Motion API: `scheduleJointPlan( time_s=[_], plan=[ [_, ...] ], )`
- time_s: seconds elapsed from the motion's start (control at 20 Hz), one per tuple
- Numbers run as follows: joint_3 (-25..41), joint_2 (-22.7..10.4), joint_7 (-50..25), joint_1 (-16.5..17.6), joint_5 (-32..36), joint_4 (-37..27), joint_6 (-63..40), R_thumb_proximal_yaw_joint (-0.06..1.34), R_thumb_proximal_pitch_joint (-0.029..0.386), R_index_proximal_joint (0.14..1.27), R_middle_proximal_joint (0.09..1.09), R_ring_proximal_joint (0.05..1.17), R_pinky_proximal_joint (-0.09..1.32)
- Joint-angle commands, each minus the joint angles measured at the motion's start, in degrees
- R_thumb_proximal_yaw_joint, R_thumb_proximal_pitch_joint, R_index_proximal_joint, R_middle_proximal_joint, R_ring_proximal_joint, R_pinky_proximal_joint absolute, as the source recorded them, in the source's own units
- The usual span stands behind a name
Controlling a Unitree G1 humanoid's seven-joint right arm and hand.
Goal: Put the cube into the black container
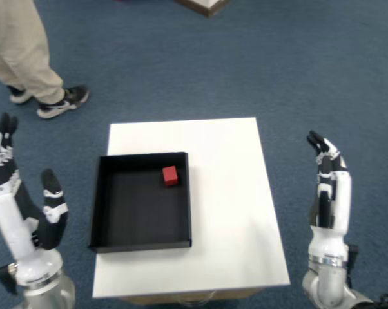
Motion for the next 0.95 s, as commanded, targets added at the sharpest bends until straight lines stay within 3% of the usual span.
scheduleJointPlan(
  time_s=[0.05,0.95],
  plan=[
    [-0.6,-1.1,1.2,-1.9,1.9,1.3,-4.7,-0.01,0.189,0.38,0.28,0.28,0.13],
    [-0.2,3.0,4.1,-0.3,2.1,7.0,-6.7,-0.02,0.171,0.38,0.29,0.28,0.08]
  ],
)
